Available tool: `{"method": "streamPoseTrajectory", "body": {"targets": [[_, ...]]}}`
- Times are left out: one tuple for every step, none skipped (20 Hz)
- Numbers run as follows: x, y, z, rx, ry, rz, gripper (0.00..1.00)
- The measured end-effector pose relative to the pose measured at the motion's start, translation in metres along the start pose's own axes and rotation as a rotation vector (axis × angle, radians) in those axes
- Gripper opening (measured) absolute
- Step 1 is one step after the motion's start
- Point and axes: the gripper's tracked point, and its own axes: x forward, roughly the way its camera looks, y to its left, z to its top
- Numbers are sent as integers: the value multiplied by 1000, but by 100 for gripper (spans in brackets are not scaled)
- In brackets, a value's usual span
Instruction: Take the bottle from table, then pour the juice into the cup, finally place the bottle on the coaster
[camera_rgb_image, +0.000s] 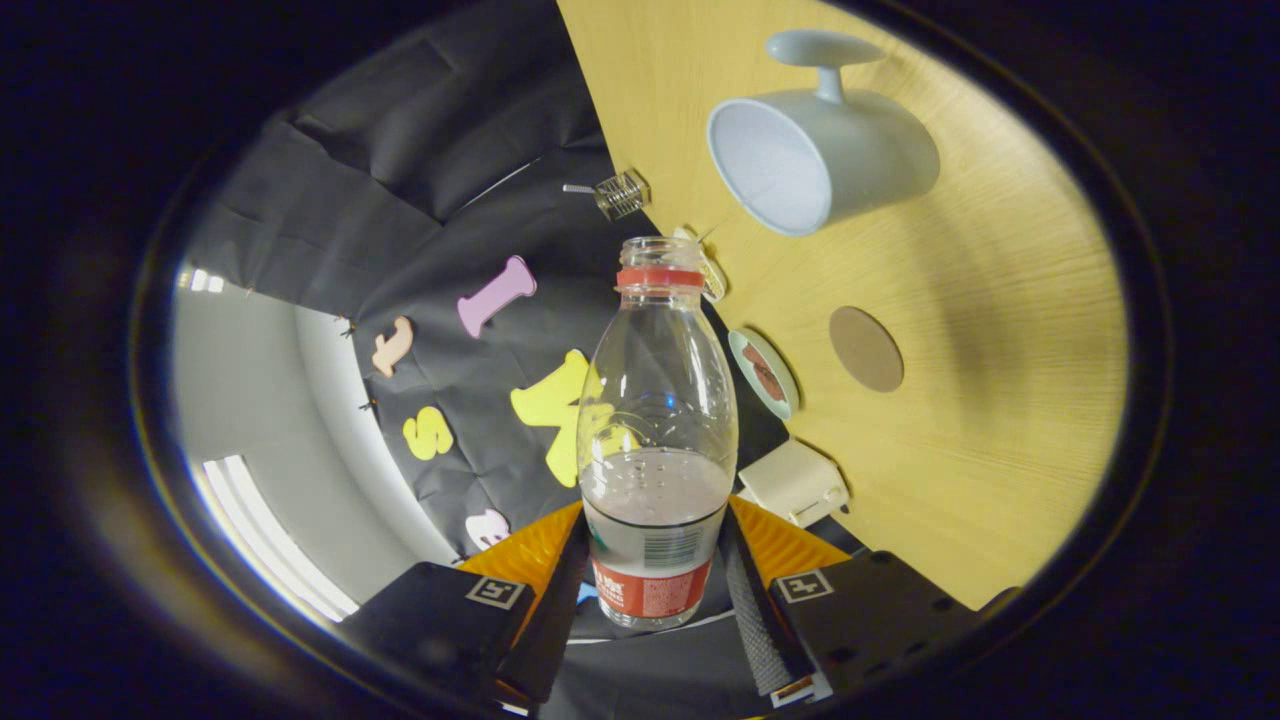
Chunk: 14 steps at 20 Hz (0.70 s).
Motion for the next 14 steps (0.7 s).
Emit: {"method": "streamPoseTrajectory", "body": {"targets": [[0, 2, 1, 0, 0, 1, 76], [0, 3, -1, -1, 6, 8, 76], [1, 4, -3, -11, 8, 9, 76], [0, 1, -3, -29, 8, 0, 76], [0, -2, -3, -50, 8, -11, 76], [0, -3, -3, -72, 10, -20, 76], [-2, -4, -3, -95, 15, -28, 76], [-3, -9, -6, -126, 29, -42, 76], [-5, -13, -10, -163, 42, -58, 76], [-6, -18, -11, -204, 49, -76, 76], [-7, -22, -14, -247, 65, -90, 76], [-10, -25, -16, -298, 79, -101, 76], [-13, -27, -19, -364, 93, -112, 76], [-14, -32, -23, -444, 115, -131, 76]]}}
